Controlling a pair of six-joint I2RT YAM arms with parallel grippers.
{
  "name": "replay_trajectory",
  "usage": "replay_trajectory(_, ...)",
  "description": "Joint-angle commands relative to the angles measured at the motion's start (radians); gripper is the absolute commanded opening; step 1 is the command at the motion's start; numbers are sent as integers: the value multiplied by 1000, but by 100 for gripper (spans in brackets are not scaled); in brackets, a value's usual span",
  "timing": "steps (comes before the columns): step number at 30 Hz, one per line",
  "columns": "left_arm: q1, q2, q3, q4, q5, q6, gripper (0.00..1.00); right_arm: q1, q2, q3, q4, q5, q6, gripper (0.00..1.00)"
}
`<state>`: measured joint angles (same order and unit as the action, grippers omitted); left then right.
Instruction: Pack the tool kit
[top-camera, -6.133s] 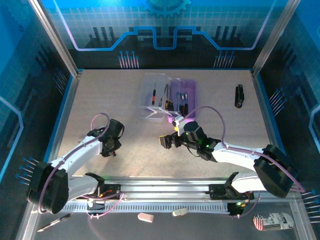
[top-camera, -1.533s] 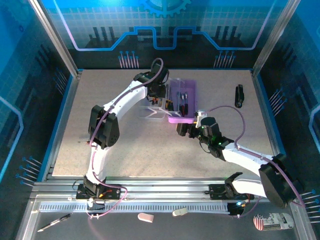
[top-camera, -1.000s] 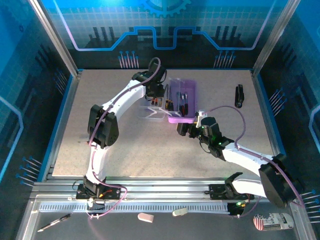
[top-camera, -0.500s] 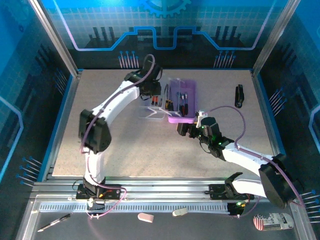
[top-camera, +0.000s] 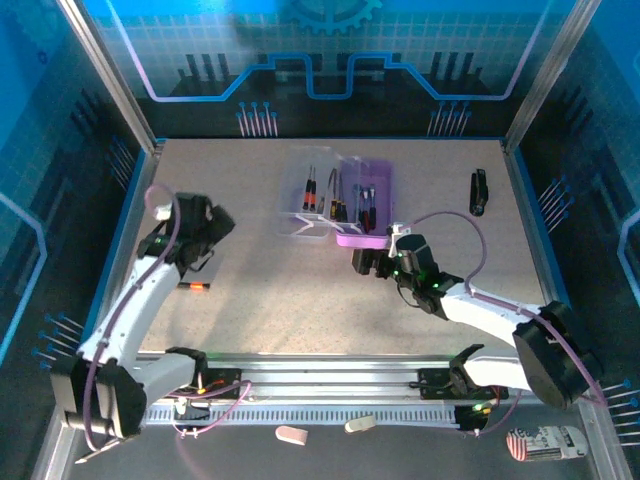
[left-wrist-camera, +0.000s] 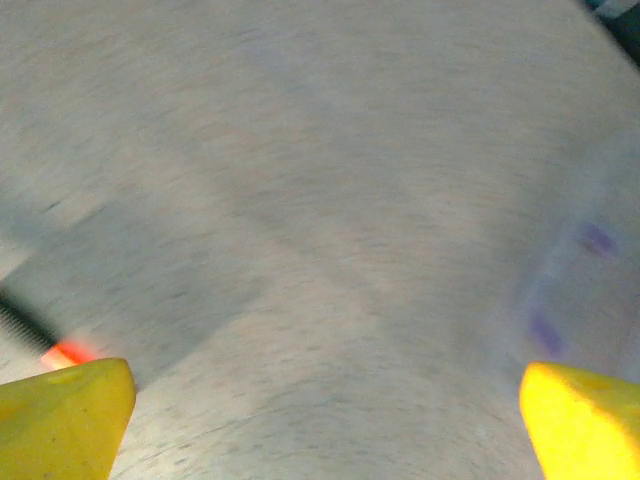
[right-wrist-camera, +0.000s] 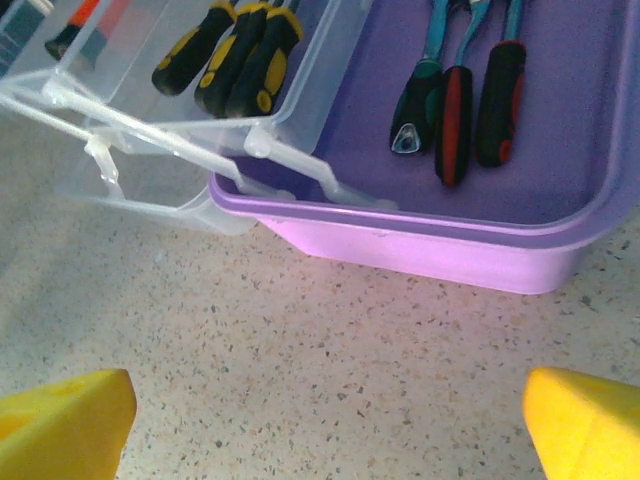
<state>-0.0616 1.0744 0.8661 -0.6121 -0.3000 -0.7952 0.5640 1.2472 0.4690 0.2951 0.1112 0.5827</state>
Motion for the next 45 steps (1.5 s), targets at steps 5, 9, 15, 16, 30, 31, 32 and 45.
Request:
replay_trajectory(5, 225, -38, -135, -52, 70, -313, 91, 33, 38, 57, -19, 16, -31, 100)
replay_trajectory(9, 271, 71, -144, -5, 163, -322, 79, 34, 59, 80, -66, -14, -48, 95)
replay_trajectory(15, 300, 166, -148, -29, 152, -386, 55, 36, 56, 81, -63, -36, -53, 88)
replay_trajectory(16, 306, 174, -141, -49, 134, -394, 51, 35, 54, 78, -61, -34, -52, 88)
replay_trajectory(30, 408, 360, -124, 22, 225, -292, 45, 36, 38, 69, -54, -33, -46, 92)
replay_trajectory(31, 415, 374, -120, 31, 235, -277, 45, 35, 37, 68, -52, -36, -47, 92)
replay_trajectory(32, 420, 391, -113, 30, 240, -273, 45, 35, 39, 69, -52, -36, -47, 92)
replay_trajectory(45, 450, 455, -134, 109, 290, -244, 27, 36, 43, 68, -47, -33, -50, 92)
